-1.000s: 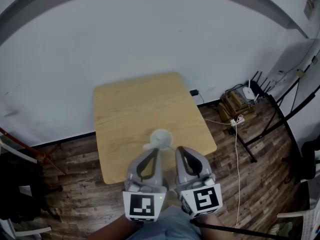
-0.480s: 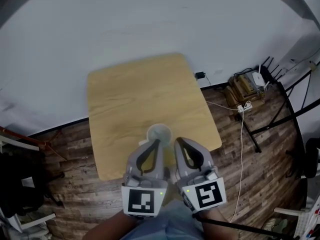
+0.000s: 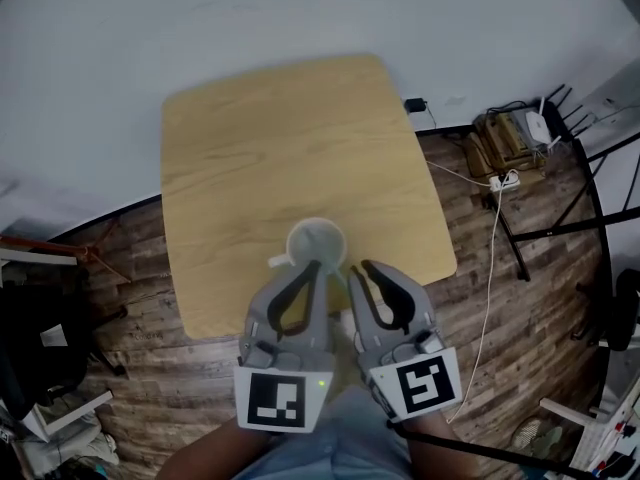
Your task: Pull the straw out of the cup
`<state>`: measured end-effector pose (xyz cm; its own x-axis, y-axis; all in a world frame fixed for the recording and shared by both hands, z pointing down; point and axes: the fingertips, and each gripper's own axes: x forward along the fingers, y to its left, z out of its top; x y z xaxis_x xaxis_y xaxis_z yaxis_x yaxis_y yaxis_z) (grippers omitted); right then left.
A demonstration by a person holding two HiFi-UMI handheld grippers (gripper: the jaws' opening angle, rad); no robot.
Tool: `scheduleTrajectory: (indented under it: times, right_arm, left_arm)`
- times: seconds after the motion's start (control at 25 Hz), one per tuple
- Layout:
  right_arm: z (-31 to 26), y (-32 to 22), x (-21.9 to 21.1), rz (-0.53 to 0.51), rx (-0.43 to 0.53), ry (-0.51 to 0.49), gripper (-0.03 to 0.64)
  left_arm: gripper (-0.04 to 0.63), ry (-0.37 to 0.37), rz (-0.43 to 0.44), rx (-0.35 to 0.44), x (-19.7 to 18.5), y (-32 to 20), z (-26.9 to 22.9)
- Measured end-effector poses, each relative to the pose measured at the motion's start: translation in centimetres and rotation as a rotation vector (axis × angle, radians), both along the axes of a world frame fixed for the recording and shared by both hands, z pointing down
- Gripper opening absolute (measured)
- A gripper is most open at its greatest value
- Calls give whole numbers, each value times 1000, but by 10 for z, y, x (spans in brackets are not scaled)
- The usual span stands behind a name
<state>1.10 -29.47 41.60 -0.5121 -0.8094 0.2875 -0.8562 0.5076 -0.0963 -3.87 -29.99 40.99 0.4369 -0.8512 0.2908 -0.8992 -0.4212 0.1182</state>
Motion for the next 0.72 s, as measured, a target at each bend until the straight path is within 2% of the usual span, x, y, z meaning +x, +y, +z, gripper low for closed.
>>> scheduleTrajectory:
  times: [0.28,0.72]
  right_arm:
    - [39,0,2,-24,-93,-9,116]
    - [80,9,-10,-64,-182,-7,123]
  left_arm:
    - [18,-31,-13,-74,-1,0,30]
    - [18,-36,-36,-160,-9,4,66]
